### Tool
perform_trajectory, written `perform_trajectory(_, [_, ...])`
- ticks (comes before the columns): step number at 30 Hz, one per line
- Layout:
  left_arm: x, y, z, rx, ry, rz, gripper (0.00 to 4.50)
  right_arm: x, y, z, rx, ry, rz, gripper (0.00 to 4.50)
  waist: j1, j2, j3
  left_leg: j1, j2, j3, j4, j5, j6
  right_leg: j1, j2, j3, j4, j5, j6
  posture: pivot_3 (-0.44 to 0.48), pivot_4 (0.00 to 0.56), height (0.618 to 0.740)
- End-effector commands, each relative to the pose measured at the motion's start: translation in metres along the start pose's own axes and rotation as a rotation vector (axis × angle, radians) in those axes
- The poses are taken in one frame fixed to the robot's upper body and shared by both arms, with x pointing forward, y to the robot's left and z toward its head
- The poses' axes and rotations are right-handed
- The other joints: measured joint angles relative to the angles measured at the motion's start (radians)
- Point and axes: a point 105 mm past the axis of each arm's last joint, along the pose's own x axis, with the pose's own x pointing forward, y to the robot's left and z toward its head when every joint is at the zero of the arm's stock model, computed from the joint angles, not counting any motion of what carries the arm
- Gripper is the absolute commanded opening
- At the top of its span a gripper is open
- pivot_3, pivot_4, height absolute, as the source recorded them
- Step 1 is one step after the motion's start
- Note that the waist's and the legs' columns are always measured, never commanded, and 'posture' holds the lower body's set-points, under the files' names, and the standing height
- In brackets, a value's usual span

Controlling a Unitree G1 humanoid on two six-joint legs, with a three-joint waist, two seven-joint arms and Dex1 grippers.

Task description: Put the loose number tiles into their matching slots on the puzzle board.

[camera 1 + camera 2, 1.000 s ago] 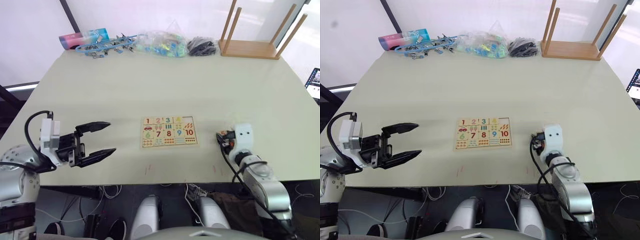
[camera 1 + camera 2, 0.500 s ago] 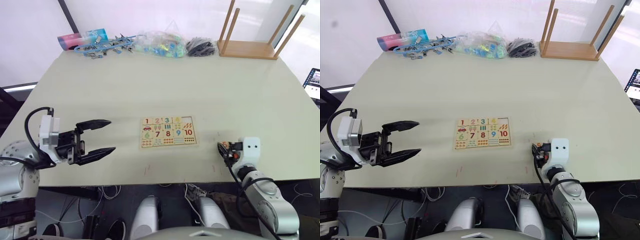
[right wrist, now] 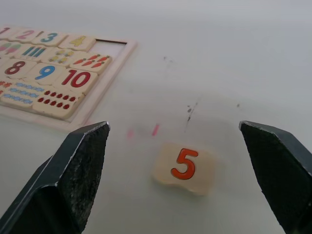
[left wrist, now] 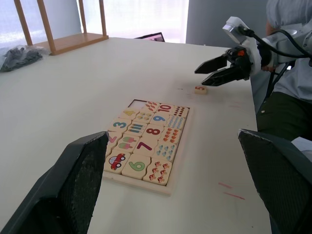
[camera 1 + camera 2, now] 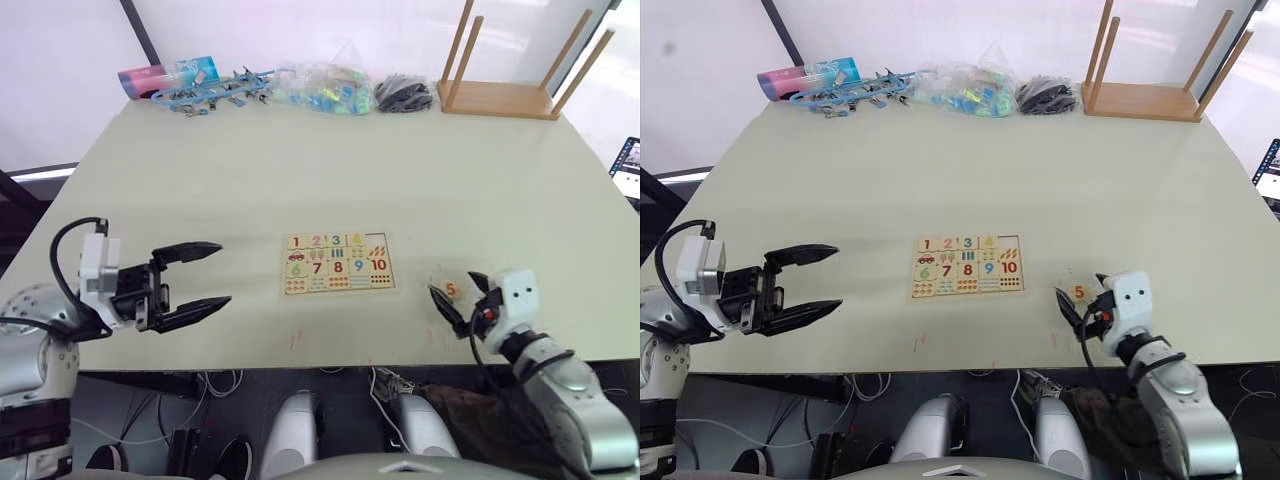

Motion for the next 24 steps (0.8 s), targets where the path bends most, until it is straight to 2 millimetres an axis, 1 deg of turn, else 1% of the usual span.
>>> perform_trajectory(1, [0.003, -0.002, 0.006, 0.033, -0.019, -0.010, 4.50, -0.008, -0.006, 0.012, -0.097, -0.008, 0.182, 4.47, 0.001, -0.002, -0.001, 0.000, 0.000, 0.000, 0.000, 0.000, 0.000, 0.000, 0.000, 0.000, 0.000, 0.000, 0.000, 0.000, 0.150, 0.740])
perform_trajectory(5, [0.003, -0.004, 0.005, 0.033, -0.022, -0.014, 4.50, -0.007, -0.017, 0.018, -0.199, 0.023, 0.356, 4.47, 0.001, -0.002, -0.001, 0.000, 0.001, -0.001, 0.000, 0.001, 0.001, 0.000, 0.002, -0.001, 0.000, 0.000, 0.000, 0.000, 0.150, 0.740])
perform_trajectory(8, [0.003, -0.005, 0.004, 0.033, -0.023, -0.016, 4.50, -0.005, -0.019, 0.020, -0.264, 0.033, 0.477, 4.47, 0.002, -0.002, -0.001, 0.001, 0.000, 0.000, 0.000, 0.001, 0.001, 0.000, 0.002, 0.000, 0.000, 0.000, 0.000, 0.000, 0.150, 0.740])
perform_trajectory(11, [0.002, -0.005, 0.004, 0.033, -0.023, -0.018, 4.50, -0.001, -0.022, 0.018, -0.305, 0.081, 0.588, 4.47, 0.003, -0.003, -0.001, 0.000, 0.000, 0.000, 0.000, 0.001, 0.001, 0.000, 0.002, 0.000, 0.000, 0.000, -0.001, 0.000, 0.150, 0.740])
perform_trajectory(14, [0.002, -0.006, 0.005, 0.035, -0.022, -0.021, 4.50, 0.006, -0.029, 0.008, -0.408, 0.178, 0.722, 4.47, 0.002, -0.002, 0.000, 0.000, 0.000, 0.000, 0.001, 0.001, 0.002, 0.001, 0.001, 0.000, 0.000, 0.002, -0.003, 0.000, 0.150, 0.740])
perform_trajectory(19, [0.001, -0.006, 0.006, 0.039, -0.022, -0.026, 4.50, 0.019, -0.039, 0.007, -0.491, 0.217, 0.834, 4.47, 0.003, -0.002, 0.001, 0.001, -0.001, 0.000, 0.002, 0.001, 0.002, 0.001, 0.002, -0.001, 0.000, 0.002, -0.003, 0.000, 0.150, 0.740])
perform_trajectory(24, [-0.001, -0.006, 0.007, 0.046, -0.016, -0.033, 4.50, 0.027, -0.051, 0.004, -0.564, 0.268, 0.889, 4.47, 0.003, -0.002, 0.001, 0.001, -0.003, 0.001, 0.002, 0.001, 0.002, 0.002, 0.002, 0.000, 0.000, 0.002, -0.003, 0.000, 0.150, 0.740])
